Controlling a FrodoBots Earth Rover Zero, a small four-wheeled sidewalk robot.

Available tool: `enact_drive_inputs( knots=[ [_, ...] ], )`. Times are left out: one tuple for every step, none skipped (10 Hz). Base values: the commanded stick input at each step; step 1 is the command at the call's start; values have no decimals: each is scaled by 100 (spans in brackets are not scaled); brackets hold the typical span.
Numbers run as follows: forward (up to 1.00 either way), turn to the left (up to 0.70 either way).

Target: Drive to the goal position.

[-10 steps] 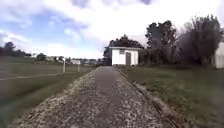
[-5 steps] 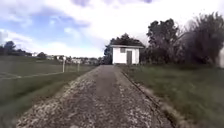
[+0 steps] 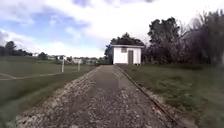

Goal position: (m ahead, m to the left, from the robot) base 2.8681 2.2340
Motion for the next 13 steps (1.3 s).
enact_drive_inputs(
  knots=[
    [85, 0],
    [85, 0],
    [85, 0],
    [85, 0],
    [85, 0],
    [85, 0],
    [85, 0],
    [85, 0],
    [85, 0],
    [85, 0],
    [85, 0],
    [85, 0],
    [85, 0]
  ],
)
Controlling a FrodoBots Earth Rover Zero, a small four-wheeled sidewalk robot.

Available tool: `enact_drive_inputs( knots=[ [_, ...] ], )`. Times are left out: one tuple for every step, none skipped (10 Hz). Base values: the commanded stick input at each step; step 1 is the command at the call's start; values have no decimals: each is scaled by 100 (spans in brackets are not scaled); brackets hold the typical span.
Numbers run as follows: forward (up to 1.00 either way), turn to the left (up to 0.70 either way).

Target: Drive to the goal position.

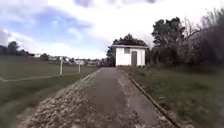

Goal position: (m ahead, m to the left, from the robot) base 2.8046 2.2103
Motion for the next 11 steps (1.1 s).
enact_drive_inputs(
  knots=[
    [85, 0],
    [85, 0],
    [85, 0],
    [85, 0],
    [85, 0],
    [85, 0],
    [85, 0],
    [85, 0],
    [85, 0],
    [85, 0],
    [85, 0]
  ],
)
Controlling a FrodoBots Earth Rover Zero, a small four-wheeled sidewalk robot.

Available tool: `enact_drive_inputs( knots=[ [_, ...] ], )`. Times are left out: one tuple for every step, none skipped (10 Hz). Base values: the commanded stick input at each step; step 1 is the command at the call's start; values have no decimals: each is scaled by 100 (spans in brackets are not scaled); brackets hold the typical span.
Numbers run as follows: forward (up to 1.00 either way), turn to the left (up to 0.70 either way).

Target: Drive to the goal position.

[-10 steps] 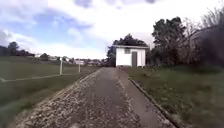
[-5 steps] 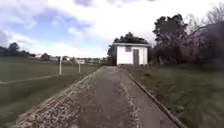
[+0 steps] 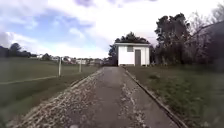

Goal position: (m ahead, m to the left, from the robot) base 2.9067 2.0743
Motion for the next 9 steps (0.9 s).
enact_drive_inputs(
  knots=[
    [85, 0],
    [85, 0],
    [85, 0],
    [85, 0],
    [85, 0],
    [85, -3],
    [85, -9],
    [85, -19],
    [85, -29]
  ],
)
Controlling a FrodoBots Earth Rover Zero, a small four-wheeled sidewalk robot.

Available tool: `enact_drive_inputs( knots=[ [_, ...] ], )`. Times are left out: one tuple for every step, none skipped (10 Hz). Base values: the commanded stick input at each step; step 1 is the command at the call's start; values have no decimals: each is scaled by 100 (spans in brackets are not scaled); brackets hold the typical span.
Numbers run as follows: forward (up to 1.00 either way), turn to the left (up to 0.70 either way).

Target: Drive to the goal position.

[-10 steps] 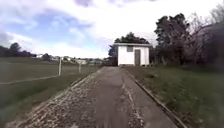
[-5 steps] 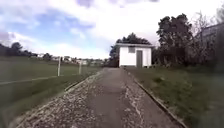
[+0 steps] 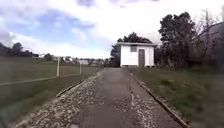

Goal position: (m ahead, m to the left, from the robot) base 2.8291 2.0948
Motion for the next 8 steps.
enact_drive_inputs(
  knots=[
    [85, -34],
    [85, -34],
    [85, -12],
    [85, 0],
    [85, 0],
    [85, 0],
    [85, 0],
    [85, 0]
  ],
)
